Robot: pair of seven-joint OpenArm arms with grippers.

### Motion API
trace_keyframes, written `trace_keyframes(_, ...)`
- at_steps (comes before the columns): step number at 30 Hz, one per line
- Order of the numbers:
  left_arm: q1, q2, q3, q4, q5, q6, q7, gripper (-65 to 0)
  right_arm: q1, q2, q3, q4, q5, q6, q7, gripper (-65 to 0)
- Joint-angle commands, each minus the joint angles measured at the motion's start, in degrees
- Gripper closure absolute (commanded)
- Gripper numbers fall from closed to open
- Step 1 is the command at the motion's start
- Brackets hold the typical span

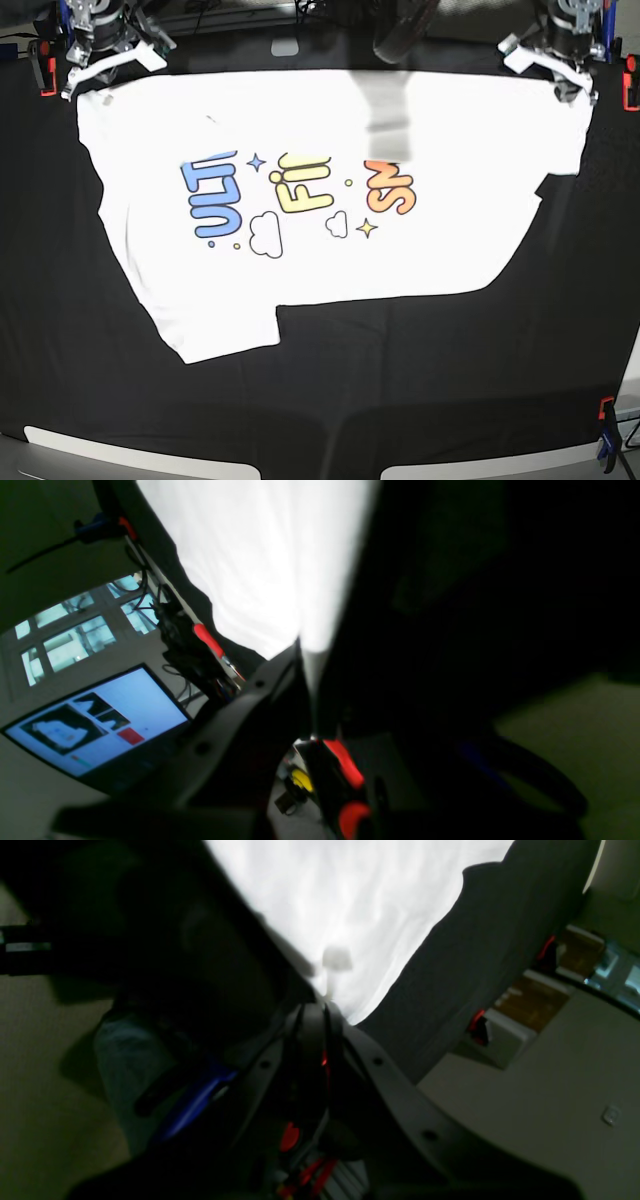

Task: Layout the t-shirt on the table in an organized manner, then fold the t-shirt properly
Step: 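Hold the collar corners with both grippers and drag the shirt further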

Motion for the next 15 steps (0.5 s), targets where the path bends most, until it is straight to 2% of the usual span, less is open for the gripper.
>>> trace_keyframes(1, 1.92, -0.76, 0.07, 1.07, 0.28, 0.68, 0.55, 0.0, -0.37, 1.31, 0.24, 1.38, -1.27, -1.36, -0.72, 0.0)
trace_keyframes(10, 3.04, -0.74, 0.07, 9.42, 1.01, 3.19, 1.03, 0.0, -0.79, 1.42, 0.24, 5.11, -2.99, -1.46, 0.09, 0.0)
trace_keyframes(15, 3.02, -0.74, 0.07, 10.49, 1.01, 3.19, 1.03, 0.0, -0.76, 1.40, 0.24, 5.11, 0.42, -1.42, 0.92, 0.0)
